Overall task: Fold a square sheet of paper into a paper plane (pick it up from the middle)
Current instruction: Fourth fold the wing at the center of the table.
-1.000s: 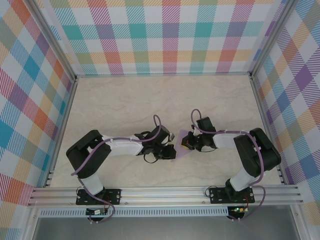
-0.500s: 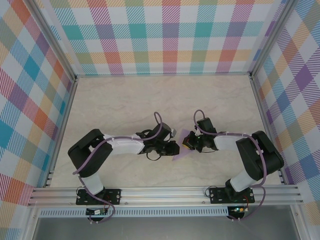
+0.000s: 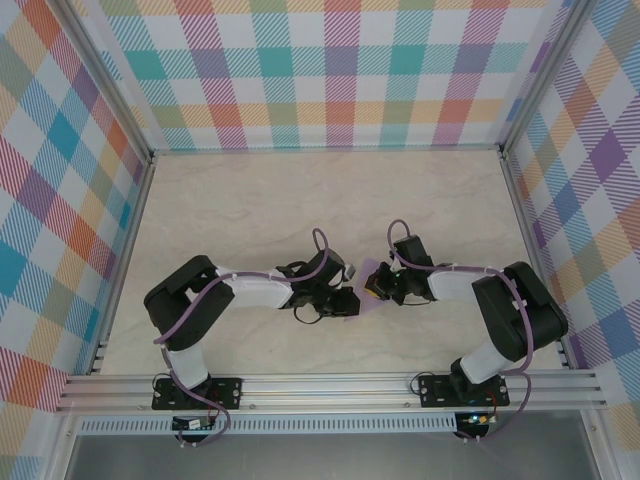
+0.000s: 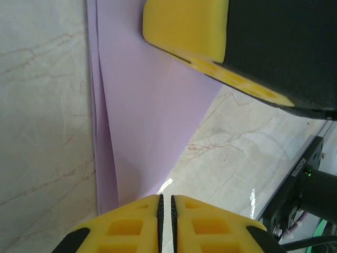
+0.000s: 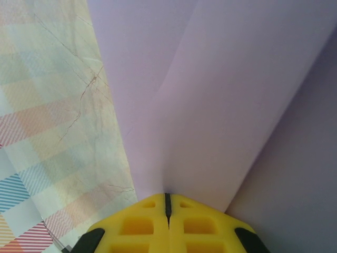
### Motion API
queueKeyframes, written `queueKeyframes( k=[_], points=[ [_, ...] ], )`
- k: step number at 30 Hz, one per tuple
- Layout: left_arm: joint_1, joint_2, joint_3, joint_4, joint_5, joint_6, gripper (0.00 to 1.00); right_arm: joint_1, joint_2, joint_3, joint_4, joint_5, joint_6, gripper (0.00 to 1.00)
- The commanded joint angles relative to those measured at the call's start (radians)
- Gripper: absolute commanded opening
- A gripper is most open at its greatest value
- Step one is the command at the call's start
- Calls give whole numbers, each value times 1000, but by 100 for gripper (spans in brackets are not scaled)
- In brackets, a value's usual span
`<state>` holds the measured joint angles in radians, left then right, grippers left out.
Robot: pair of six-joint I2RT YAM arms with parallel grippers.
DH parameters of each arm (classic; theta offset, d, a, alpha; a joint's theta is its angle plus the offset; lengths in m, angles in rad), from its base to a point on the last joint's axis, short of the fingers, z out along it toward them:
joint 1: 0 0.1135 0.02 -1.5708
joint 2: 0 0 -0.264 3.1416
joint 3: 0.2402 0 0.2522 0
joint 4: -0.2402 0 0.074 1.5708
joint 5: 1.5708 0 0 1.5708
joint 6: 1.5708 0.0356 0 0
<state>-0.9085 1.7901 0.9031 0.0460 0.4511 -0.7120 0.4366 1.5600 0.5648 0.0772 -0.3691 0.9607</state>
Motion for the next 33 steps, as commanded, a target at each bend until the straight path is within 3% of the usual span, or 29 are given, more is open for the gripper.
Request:
queueKeyframes(
  k=[1, 33],
  points=[
    [-6, -39, -19, -45, 22, 30, 14, -4, 8, -19, -123, 110, -9, 0],
    [-3, -30, -29, -156, -114, 68, 12, -6, 38, -15, -158, 136, -27, 0]
  ],
)
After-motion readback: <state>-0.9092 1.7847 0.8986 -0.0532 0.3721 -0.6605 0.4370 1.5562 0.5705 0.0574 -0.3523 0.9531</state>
